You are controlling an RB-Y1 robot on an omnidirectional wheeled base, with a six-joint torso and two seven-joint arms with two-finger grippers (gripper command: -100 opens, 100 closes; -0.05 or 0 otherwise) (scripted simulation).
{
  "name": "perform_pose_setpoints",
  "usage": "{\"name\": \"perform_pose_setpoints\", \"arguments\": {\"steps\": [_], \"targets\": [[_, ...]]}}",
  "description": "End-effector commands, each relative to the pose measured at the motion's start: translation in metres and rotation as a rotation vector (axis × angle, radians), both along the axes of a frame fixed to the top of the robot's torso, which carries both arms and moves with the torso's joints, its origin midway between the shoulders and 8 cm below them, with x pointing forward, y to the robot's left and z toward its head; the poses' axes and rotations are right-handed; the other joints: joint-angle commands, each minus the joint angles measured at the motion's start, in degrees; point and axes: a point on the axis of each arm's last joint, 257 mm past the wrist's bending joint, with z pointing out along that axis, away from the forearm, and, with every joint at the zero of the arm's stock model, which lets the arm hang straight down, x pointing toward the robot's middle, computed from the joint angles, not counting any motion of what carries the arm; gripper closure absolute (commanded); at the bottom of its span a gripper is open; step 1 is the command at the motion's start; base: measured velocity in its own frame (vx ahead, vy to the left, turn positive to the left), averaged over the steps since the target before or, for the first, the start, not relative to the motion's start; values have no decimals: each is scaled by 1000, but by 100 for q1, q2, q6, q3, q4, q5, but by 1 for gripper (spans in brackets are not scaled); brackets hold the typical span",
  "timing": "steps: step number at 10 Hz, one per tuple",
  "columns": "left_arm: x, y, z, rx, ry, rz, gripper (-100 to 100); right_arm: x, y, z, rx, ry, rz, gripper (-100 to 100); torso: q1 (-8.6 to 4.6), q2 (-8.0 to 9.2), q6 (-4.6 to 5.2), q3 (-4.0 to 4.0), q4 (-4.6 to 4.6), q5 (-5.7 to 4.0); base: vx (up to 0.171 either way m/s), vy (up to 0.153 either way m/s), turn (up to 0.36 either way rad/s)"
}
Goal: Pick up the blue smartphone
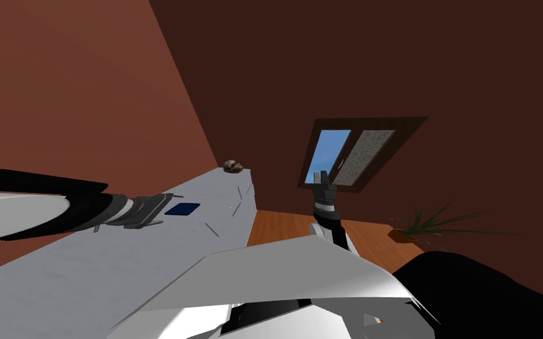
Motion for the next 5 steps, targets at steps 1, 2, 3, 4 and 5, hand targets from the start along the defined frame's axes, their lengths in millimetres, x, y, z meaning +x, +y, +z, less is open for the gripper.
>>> {"name": "perform_pose_setpoints", "arguments": {"steps": [1, 2, 3, 4, 5], "targets": [[-8, 2, -2, -1, 30, 6, -100, 0, 0, 0, 0, 0, 0, 0, 0, 0, 0, 0, 0, 0, 40, 14, 15], [-18, 8, -5, -15, 78, 25, -100, 0, 0, 0, 0, 0, 0, 0, -6, 9, -1, 5, 2, -1, 52, 19, -123], [-24, 8, -7, -14, 101, 28, -100, 0, 0, 0, 0, 0, 0, 0, -5, 7, 3, 4, 2, -1, 58, 33, -85], [-32, 13, -9, -30, 138, 44, -100, 0, 0, 0, 0, 0, 0, 0, -1, 5, 1, 3, 1, 0, 90, 23, -116], [-39, 14, -12, -29, 164, 47, -100, 0, 0, 0, 0, 0, 0, 0, -3, -4, 2, -2, -1, -1, 73, 29, -60]]}}
